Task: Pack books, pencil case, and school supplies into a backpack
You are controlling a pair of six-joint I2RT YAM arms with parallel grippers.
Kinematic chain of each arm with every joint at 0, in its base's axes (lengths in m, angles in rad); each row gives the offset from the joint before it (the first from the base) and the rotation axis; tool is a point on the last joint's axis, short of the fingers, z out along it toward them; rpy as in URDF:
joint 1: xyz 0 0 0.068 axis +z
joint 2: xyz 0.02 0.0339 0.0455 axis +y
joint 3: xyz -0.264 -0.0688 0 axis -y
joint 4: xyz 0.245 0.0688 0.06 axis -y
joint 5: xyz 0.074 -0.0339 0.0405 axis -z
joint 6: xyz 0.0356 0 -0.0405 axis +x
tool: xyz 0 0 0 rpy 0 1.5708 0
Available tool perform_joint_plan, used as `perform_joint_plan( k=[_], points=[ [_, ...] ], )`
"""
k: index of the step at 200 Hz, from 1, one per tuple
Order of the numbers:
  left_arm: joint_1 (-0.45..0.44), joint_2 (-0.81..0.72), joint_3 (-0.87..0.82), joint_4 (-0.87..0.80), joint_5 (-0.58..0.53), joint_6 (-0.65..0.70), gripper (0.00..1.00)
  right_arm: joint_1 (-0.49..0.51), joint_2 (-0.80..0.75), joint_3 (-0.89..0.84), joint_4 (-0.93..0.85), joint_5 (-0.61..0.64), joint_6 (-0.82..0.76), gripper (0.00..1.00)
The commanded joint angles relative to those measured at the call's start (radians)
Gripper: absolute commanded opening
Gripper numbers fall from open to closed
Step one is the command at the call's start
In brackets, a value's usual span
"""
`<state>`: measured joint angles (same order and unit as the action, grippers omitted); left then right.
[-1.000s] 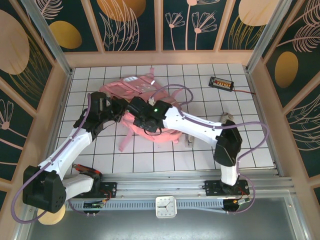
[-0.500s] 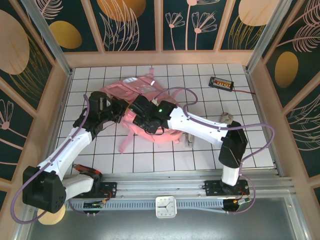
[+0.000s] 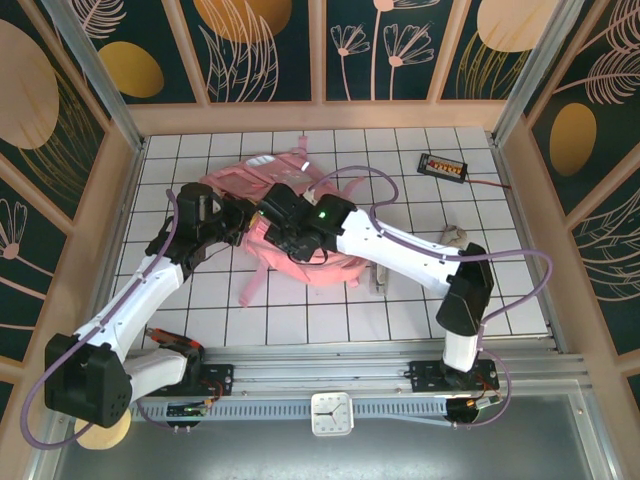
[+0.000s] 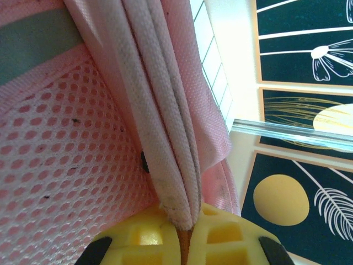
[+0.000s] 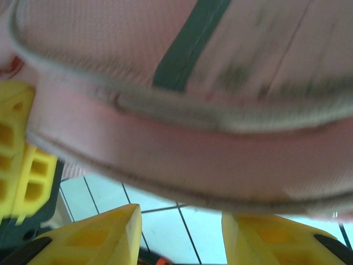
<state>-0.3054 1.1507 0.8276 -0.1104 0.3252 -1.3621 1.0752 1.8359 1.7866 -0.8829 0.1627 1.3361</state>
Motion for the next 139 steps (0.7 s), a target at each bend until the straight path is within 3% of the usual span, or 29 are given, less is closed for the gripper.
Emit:
perform_joint_plan(
  k=[1, 67, 100, 139],
  points=[
    [-0.012, -0.068, 0.044, 0.142, 0.064, -0.020, 0.00, -0.015, 0.043, 0.023, -0.038, 0.044, -0.040, 0.43],
    [-0.011, -0.075, 0.038, 0.151, 0.078, -0.031, 0.00, -0.020, 0.151, 0.120, -0.067, 0.073, -0.078, 0.40],
    [-0.011, -0.080, 0.039, 0.153, 0.084, -0.036, 0.00, 0.002, 0.205, 0.218, -0.156, 0.240, -0.116, 0.36],
    [-0.011, -0.085, 0.022, 0.169, 0.092, -0.051, 0.00, 0.053, 0.210, 0.223, -0.115, 0.382, -0.179, 0.32]
  ],
)
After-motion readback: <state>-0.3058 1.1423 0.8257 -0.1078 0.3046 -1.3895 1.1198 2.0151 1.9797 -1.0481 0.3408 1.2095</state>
